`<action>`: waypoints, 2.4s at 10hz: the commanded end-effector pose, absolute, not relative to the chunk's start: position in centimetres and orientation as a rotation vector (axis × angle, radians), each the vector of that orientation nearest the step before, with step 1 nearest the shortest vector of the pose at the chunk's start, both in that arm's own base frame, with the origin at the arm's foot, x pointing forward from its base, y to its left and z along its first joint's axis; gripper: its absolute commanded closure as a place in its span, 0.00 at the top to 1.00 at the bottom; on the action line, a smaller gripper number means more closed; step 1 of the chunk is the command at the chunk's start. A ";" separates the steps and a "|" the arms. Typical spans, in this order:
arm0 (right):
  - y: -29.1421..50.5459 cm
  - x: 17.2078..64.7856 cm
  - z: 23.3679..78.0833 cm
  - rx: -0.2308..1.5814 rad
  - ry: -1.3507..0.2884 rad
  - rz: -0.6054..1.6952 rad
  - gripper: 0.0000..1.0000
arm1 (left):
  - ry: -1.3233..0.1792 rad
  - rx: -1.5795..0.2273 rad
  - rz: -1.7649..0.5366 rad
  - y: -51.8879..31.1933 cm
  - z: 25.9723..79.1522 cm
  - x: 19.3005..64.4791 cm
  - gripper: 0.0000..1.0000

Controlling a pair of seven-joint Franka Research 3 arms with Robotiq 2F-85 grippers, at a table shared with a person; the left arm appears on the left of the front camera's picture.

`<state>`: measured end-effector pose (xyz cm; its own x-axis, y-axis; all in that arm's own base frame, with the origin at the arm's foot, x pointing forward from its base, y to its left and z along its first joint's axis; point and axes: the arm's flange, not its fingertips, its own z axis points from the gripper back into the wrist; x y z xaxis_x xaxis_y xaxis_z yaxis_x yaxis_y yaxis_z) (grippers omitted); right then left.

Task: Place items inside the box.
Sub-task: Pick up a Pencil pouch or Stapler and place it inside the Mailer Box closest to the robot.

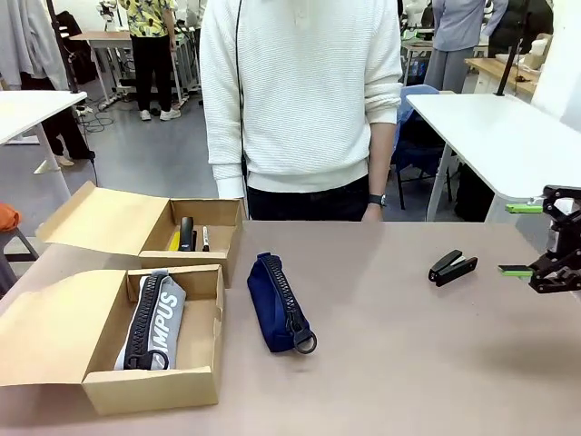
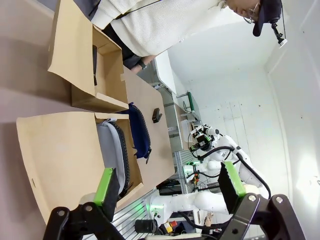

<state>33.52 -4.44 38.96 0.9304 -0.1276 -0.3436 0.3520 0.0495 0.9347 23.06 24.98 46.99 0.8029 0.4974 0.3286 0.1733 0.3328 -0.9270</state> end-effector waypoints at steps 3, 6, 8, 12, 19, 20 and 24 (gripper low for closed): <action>-4.6 33.3 38.9 1.484 0.200 -0.388 1.00 | -0.662 -1.246 0.215 24.9 47.2 23.1 1.00; -4.6 33.3 38.9 1.484 0.200 -0.388 1.00 | -0.662 -1.246 0.215 24.9 47.2 23.1 1.00; -4.6 33.3 38.9 1.484 0.200 -0.388 1.00 | -0.662 -1.246 0.215 24.9 47.2 23.1 1.00; 2.3 37.8 42.2 0.879 0.122 -0.426 1.00 | -0.662 -1.246 0.215 24.9 47.2 23.1 1.00; 0.8 38.6 42.9 0.555 -0.138 -0.637 1.00 | -0.662 -1.246 0.215 24.9 47.2 23.1 1.00; 2.6 39.4 43.1 0.451 -0.098 -0.359 1.00 | -0.662 -1.246 0.215 24.9 47.2 23.1 1.00; -0.2 48.8 42.0 0.288 -0.087 0.726 1.00 | -0.662 -1.246 0.215 24.9 47.2 23.1 1.00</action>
